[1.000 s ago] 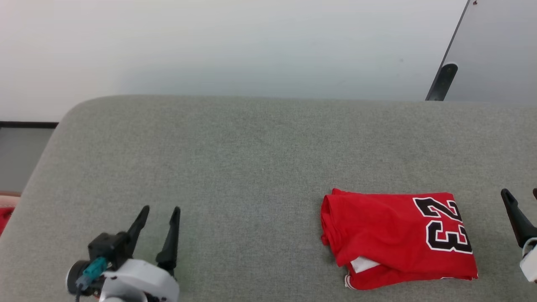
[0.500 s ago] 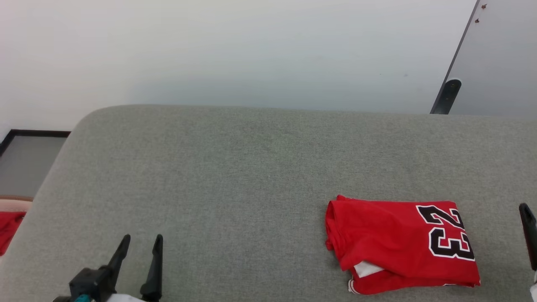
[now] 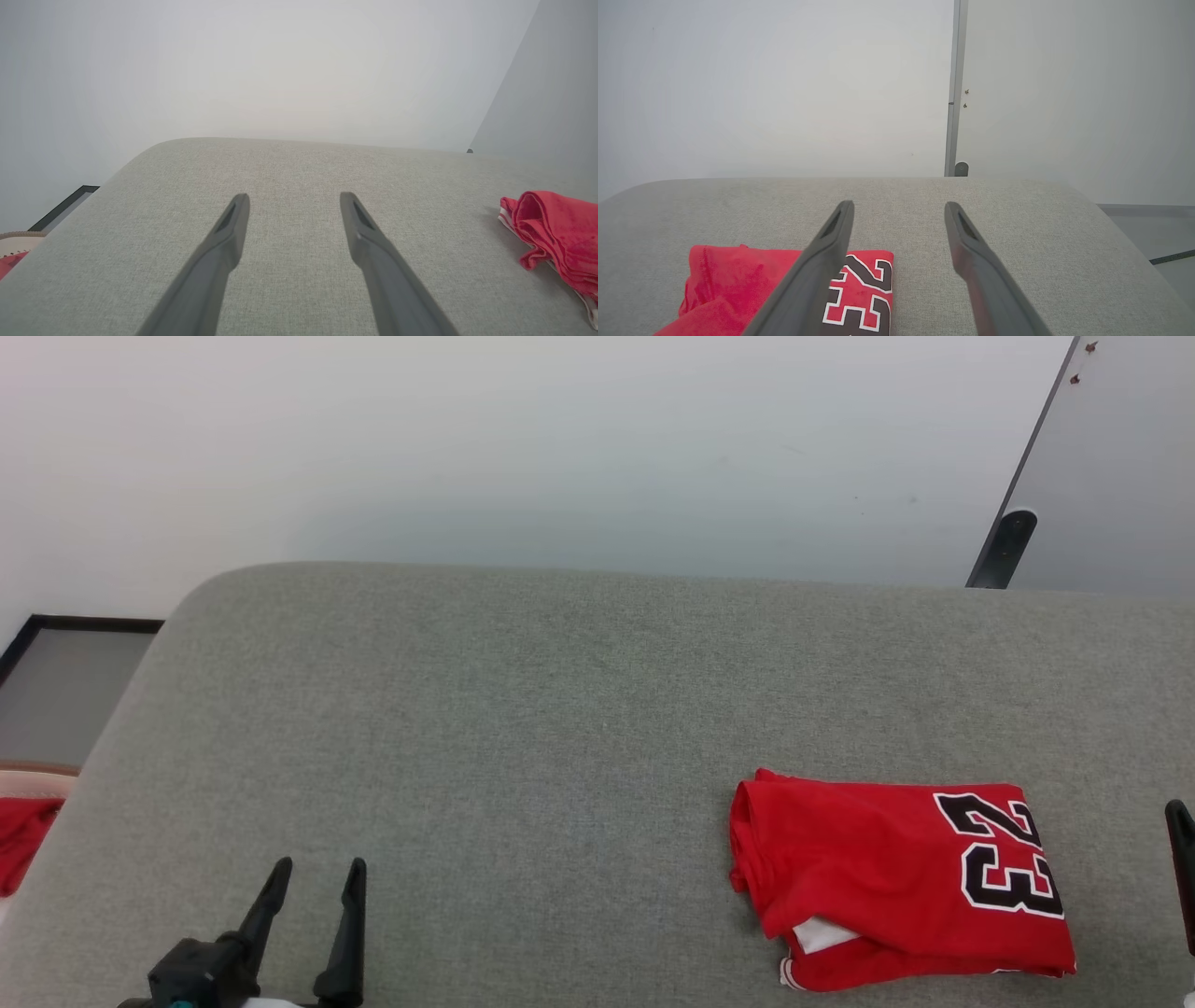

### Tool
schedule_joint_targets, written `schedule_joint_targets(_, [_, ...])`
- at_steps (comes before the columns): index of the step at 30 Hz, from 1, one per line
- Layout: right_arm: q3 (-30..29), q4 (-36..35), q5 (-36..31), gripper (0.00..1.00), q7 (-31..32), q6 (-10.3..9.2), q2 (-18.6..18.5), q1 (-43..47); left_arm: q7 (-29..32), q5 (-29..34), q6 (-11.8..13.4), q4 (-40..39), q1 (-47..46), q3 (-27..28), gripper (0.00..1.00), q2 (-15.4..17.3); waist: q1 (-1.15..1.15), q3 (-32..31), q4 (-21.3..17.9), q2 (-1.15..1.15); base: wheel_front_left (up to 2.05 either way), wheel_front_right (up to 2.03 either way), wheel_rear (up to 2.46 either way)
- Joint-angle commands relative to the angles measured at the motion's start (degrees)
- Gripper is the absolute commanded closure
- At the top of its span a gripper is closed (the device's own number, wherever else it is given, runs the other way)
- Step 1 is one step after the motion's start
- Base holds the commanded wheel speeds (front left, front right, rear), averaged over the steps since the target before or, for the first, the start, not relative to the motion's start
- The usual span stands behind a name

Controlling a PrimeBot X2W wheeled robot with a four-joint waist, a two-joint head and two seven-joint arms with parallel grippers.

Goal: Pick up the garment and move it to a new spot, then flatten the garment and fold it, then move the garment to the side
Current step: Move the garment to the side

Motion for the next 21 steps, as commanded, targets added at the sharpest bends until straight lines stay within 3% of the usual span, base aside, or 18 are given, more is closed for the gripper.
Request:
schedule_joint_targets(1, [0.17, -0.20, -0.35, 0.00, 0.11, -0.05, 0.32, 0.11, 0.14, -0.08, 0.35, -0.22, 0.18, -0.04, 0.00, 0.07, 0.00, 0.00, 0.00, 0.00, 0.00, 0.00, 0.00])
schedule_joint_targets(15, [1.52, 0.72, 1.10, 0.00, 1.68, -0.05, 0.09, -0.30, 0.52, -0.21, 1.14, -1.49, 0.07, -0.69, 0.00, 0.33, 0.00, 0.60, 0.24, 0.00, 0.00, 0.00, 0.00])
schedule_joint_targets(21, [1.74, 2.39, 2.02, 0.00, 9.21, -0.05, -1.64, -4.42, 0.36, -0.34, 1.27, -1.80, -1.54, -1.22, 0.00, -0.24, 0.00, 2.60, 0.84, 0.00, 0.00, 0.00, 0.00])
